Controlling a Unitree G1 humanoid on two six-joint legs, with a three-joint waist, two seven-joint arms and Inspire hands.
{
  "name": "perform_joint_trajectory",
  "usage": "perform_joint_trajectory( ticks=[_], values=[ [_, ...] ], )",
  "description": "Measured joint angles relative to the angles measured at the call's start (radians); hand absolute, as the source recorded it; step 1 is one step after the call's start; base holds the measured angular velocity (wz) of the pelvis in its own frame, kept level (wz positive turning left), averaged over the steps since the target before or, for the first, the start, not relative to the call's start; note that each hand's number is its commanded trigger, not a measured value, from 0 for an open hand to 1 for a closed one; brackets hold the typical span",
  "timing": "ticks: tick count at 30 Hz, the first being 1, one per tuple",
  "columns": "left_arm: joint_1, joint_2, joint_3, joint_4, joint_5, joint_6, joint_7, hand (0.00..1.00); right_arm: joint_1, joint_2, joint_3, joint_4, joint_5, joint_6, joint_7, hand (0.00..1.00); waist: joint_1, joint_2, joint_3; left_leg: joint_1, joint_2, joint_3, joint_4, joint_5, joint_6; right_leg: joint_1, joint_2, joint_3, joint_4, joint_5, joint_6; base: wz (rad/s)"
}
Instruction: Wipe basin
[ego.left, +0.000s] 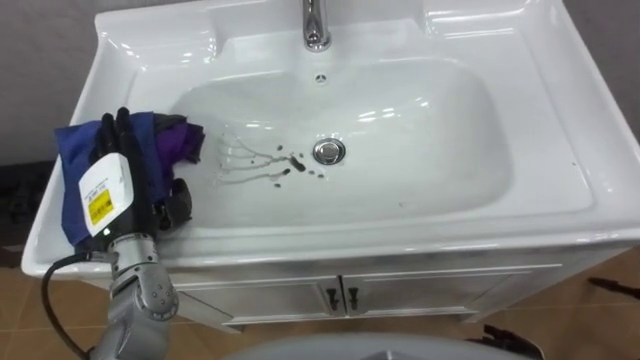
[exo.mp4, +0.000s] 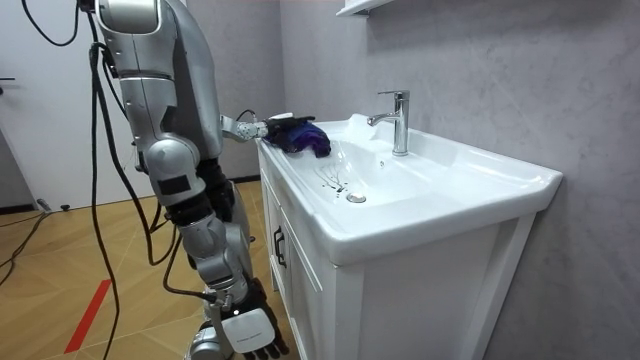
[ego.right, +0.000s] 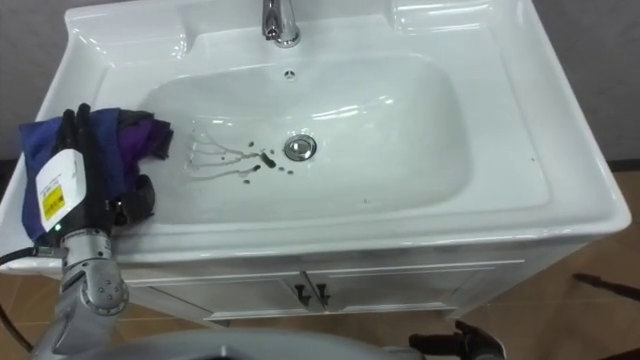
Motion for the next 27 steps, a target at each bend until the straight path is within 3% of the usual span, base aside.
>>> perform_joint_trajectory(
  ticks=[19,22,27],
  values=[
    [0.0,0.001,0.004,0.0,-0.084,-0.015,0.041,0.0,0.021,0.001,0.0,-0.037,0.009,0.005,-0.008,0.0,0.001,-0.004,0.002,0.0,0.0,-0.003,0.002,0.0,0.0,0.001,0.0,-0.002,0.0,0.0,0.0,0.0],
    [0.005,0.001,0.009,0.005,-0.097,-0.027,0.041,0.0,0.023,0.001,0.0,-0.038,0.009,0.004,-0.008,0.0,0.004,-0.004,0.002,0.001,0.0,-0.003,0.002,0.0,0.0,0.001,0.0,-0.001,0.001,0.0,0.0,0.0],
    [-0.014,0.0,0.018,0.079,-0.102,-0.076,0.071,0.0,0.023,0.0,0.0,-0.026,0.008,0.004,-0.01,0.0,0.027,-0.007,0.002,0.011,0.0,0.006,-0.002,0.0,0.0,0.005,0.0,0.012,0.001,0.0,0.0,-0.05]
  ],
)
